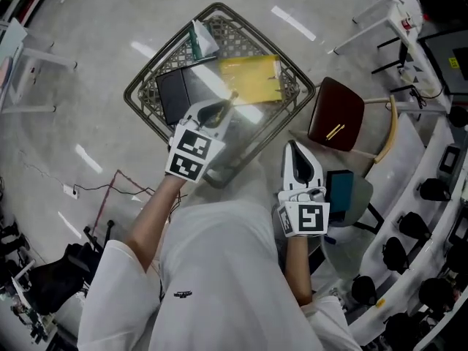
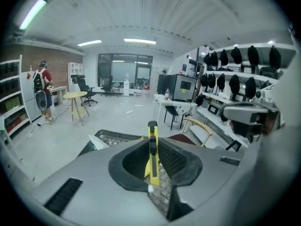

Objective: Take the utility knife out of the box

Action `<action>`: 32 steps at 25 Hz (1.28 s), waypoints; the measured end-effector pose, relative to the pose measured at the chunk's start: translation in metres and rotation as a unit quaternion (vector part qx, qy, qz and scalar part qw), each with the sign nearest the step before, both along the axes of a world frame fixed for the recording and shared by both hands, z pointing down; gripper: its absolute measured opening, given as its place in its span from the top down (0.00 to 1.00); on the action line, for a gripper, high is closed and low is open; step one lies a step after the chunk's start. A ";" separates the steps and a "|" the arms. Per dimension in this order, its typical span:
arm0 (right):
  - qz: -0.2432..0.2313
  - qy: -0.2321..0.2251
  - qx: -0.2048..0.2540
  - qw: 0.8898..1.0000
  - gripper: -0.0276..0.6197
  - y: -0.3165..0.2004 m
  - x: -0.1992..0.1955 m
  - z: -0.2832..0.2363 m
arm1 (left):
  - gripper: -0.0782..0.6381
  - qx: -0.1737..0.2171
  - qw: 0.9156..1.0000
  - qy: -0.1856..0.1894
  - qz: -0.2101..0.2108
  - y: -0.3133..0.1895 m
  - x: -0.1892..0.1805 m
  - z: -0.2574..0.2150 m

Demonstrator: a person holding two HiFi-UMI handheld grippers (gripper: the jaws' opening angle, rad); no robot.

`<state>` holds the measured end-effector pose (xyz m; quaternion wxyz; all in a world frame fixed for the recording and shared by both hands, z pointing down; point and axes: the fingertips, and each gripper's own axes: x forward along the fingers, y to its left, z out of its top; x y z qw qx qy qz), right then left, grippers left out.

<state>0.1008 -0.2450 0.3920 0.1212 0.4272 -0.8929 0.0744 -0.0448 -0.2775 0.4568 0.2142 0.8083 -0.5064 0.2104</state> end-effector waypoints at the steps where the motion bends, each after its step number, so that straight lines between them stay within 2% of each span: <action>1: 0.002 0.003 0.003 1.000 0.96 0.005 -0.001 -0.003 | 0.81 0.007 1.000 0.005 -0.004 0.007 -0.004 -0.008; 8: 0.008 0.020 0.028 0.999 0.96 0.035 -0.014 -0.024 | 0.81 0.047 0.997 0.055 -0.039 0.059 -0.031 -0.054; 13: 0.014 0.018 0.021 1.000 0.96 0.057 -0.025 -0.028 | 0.81 0.079 0.991 0.090 -0.062 0.093 -0.050 -0.080; 23: 0.019 0.007 0.053 0.998 0.96 0.079 -0.038 -0.054 | 0.81 0.131 0.982 0.096 -0.095 0.145 -0.076 -0.120; 27: 0.025 -0.002 0.062 0.998 0.96 0.082 -0.039 -0.062 | 0.81 0.149 0.980 0.089 -0.095 0.156 -0.079 -0.127; 32: 0.028 -0.001 0.059 0.998 0.96 0.086 -0.041 -0.062 | 0.81 0.150 0.980 0.091 -0.096 0.167 -0.081 -0.123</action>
